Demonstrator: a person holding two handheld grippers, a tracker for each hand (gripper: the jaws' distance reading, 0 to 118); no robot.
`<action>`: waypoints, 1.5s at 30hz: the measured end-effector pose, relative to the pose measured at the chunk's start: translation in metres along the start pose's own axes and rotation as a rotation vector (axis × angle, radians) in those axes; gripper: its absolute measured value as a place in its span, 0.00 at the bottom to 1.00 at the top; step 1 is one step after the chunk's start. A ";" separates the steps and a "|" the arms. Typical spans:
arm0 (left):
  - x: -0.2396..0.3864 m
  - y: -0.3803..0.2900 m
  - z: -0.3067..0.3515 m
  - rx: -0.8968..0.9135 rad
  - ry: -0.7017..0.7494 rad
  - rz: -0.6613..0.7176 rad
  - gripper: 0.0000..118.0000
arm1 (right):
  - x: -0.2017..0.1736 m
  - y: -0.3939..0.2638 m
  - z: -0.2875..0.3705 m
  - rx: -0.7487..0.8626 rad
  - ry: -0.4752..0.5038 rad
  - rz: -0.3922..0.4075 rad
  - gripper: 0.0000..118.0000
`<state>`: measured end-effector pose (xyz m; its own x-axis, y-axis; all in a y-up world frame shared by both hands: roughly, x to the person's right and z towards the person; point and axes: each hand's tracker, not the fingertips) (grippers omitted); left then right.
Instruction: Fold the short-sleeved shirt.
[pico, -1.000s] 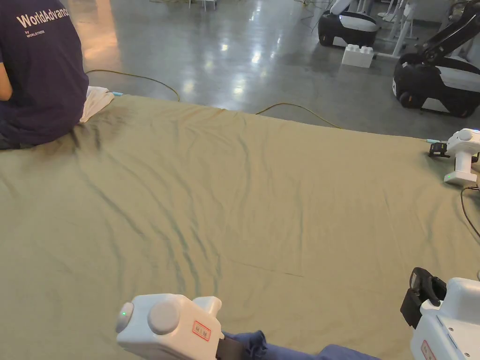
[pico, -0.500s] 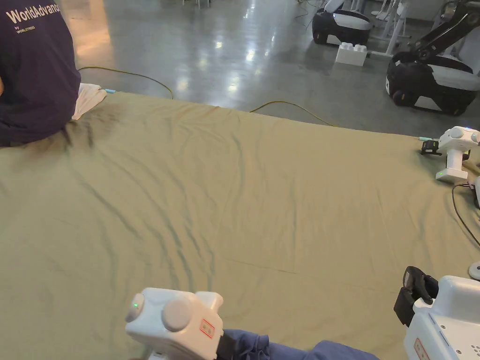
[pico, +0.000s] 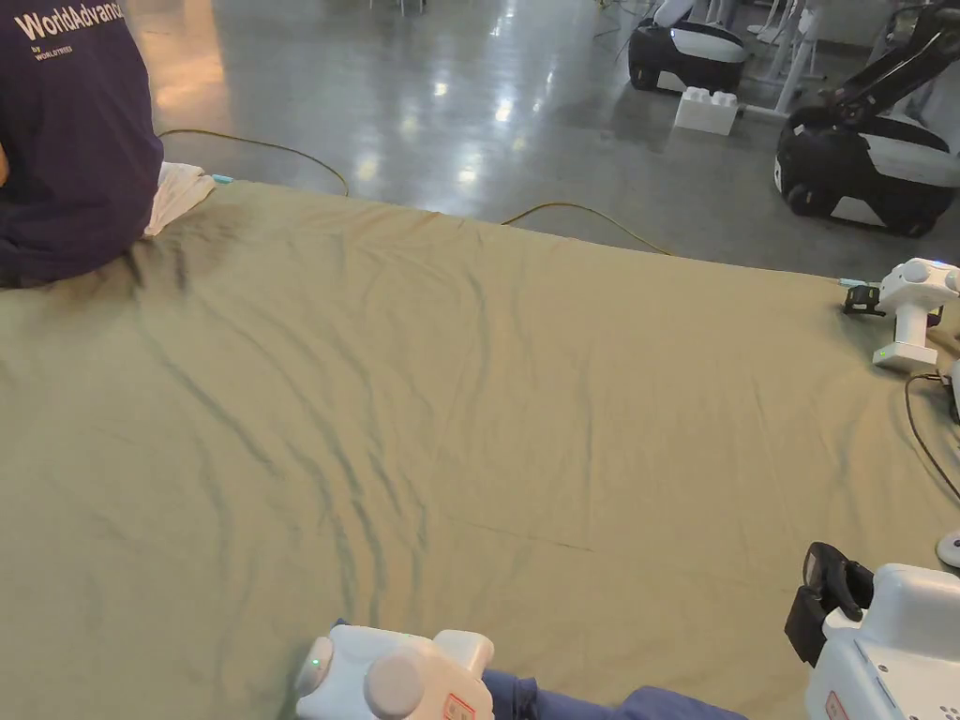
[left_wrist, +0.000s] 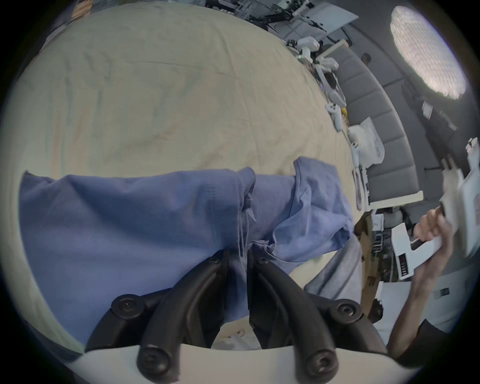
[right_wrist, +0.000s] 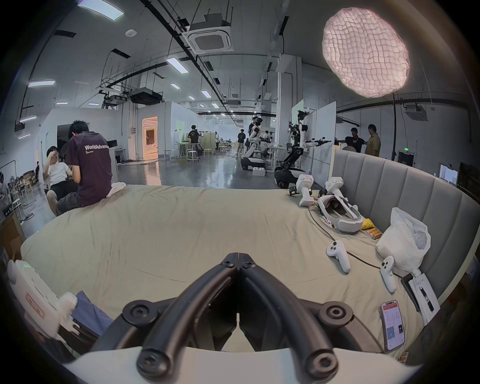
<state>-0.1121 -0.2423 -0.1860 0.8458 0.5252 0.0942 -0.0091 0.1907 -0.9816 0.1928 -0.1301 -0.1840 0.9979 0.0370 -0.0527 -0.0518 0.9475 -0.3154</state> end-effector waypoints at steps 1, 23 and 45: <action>-0.005 0.000 0.010 0.022 -0.012 0.006 0.17 | 0.000 0.001 0.001 0.004 0.001 -0.003 0.00; -0.193 -0.044 0.055 0.242 -0.396 0.354 0.54 | -0.009 0.017 -0.001 0.029 0.020 -0.056 0.00; -0.151 -0.029 0.151 0.375 -0.203 0.178 0.11 | -0.009 0.018 0.004 0.016 0.014 -0.038 0.00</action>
<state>-0.3202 -0.2017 -0.1464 0.6921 0.7218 -0.0026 -0.3686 0.3503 -0.8611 0.1826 -0.1123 -0.1854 0.9985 -0.0036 -0.0546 -0.0131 0.9531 -0.3025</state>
